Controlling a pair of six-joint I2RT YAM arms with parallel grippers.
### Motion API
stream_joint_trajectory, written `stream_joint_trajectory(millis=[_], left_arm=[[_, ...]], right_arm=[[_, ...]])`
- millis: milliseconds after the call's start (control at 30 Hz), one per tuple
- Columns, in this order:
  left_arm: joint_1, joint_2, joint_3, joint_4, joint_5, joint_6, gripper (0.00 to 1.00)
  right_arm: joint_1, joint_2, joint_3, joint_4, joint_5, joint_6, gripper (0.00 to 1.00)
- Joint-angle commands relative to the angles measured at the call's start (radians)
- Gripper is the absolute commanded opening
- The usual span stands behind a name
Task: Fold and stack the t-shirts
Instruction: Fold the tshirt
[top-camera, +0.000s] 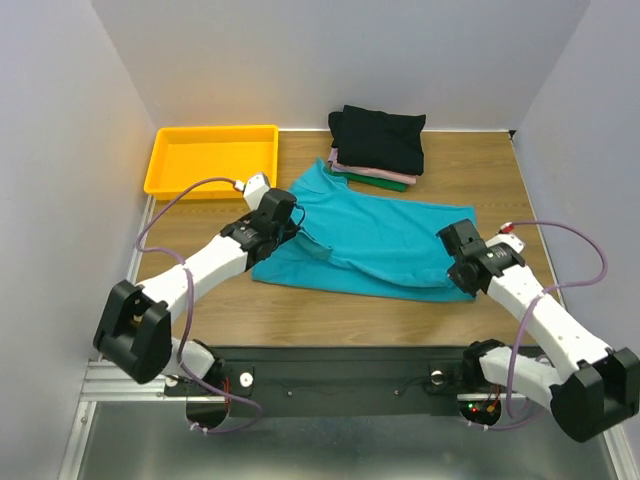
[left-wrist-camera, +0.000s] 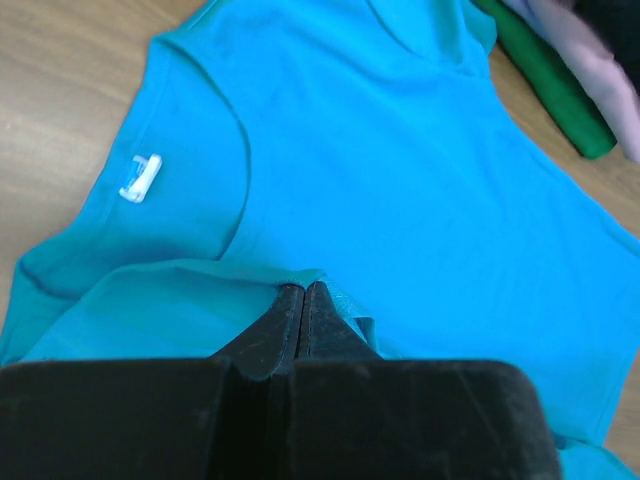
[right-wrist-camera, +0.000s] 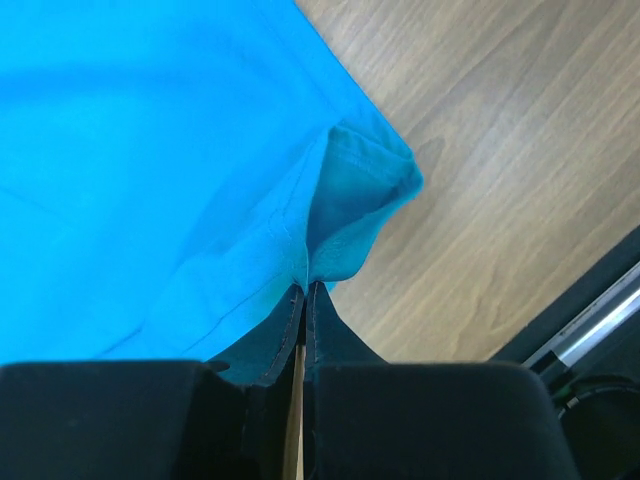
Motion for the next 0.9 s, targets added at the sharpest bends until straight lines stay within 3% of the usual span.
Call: stream_joint_trajectory(millis=[0,200,467,500,567,600,633,667,700,867], left_arm=[[0.019,0.073,0.08,0.075,0.005,0.078,0.0],[0.034,0.189,0.175,0.072,-0.014,0.124,0.0],[0.06,0.32,0.27,0.074,-0.015,0.142,0.02],[0.062,0.344,0.298,0.075,-0.014,0.158,0.1],[0.063,0.373,0.323,0.062,-0.021,0.159,0.43],[0.065,0.38,0.347,0.054,-0.021,0.164,0.52],[0.065,0.378,0.356,0.042,-0.029,0.164,0.71],[0.065,0.378,0.359,0.039,-0.035,0.162,0.71],[0.065,0.369,0.361,0.04,-0.041,0.162,0.98],[0.065,0.296,0.312,0.033,-0.021,0.153,0.98]], right_arm=[[-0.009,0.069,0.029,0.09,0.098,0.005,0.04],[-0.068,0.199,0.063,0.201,0.104,-0.05,0.04],[-0.211,0.342,0.067,0.368,-0.017,-0.133,0.11],[-0.228,0.371,0.078,0.375,-0.016,-0.14,0.16],[-0.239,0.394,0.119,0.377,-0.014,-0.166,0.25],[-0.243,0.408,0.135,0.377,-0.012,-0.179,0.39],[-0.245,0.405,0.153,0.377,-0.025,-0.205,0.49],[-0.245,0.402,0.153,0.377,-0.023,-0.205,0.6],[-0.245,0.396,0.17,0.377,-0.02,-0.235,0.78],[-0.245,0.282,0.152,0.379,-0.109,-0.372,0.97]])
